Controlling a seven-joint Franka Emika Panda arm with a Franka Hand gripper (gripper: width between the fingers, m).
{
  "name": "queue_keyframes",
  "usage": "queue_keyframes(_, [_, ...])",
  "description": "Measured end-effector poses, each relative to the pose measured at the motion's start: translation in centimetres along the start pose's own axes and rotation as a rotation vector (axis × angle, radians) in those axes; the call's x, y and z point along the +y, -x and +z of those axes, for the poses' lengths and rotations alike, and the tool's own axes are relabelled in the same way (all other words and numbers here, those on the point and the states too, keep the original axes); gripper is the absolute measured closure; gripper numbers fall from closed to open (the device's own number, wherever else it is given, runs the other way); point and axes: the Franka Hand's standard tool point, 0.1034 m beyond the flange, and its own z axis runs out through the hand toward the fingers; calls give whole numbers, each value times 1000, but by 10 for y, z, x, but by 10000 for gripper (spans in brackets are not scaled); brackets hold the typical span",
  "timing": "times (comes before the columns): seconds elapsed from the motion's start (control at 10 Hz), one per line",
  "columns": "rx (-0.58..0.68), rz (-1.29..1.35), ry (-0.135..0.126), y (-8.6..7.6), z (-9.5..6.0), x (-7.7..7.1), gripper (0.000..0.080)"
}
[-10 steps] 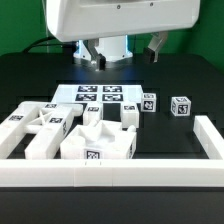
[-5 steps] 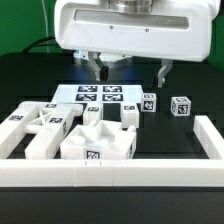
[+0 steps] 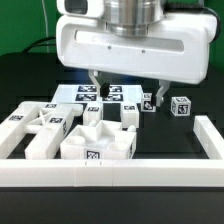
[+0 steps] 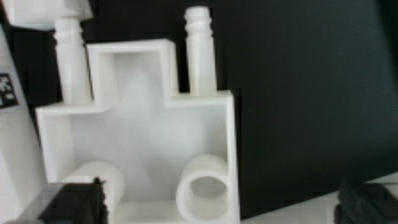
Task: Assemble chair
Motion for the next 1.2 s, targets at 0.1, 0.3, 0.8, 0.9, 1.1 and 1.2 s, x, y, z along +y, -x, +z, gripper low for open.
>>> queue_keyframes(0.1, [-3,-7,1,-2,5,-1,150])
queue_keyframes(0.3, [-6,-8,2,-4,22,-2,150])
queue_keyframes(0.8, [-17,-34,6,-10,58,-8,150])
queue_keyframes(0.9, [-17,-37,6,-10,63,-9,150])
queue_keyframes(1.1, [-15,-42,5,-9,64,-12,159])
queue_keyframes(1.2, [-15,-43,5,-9,64,-12,332])
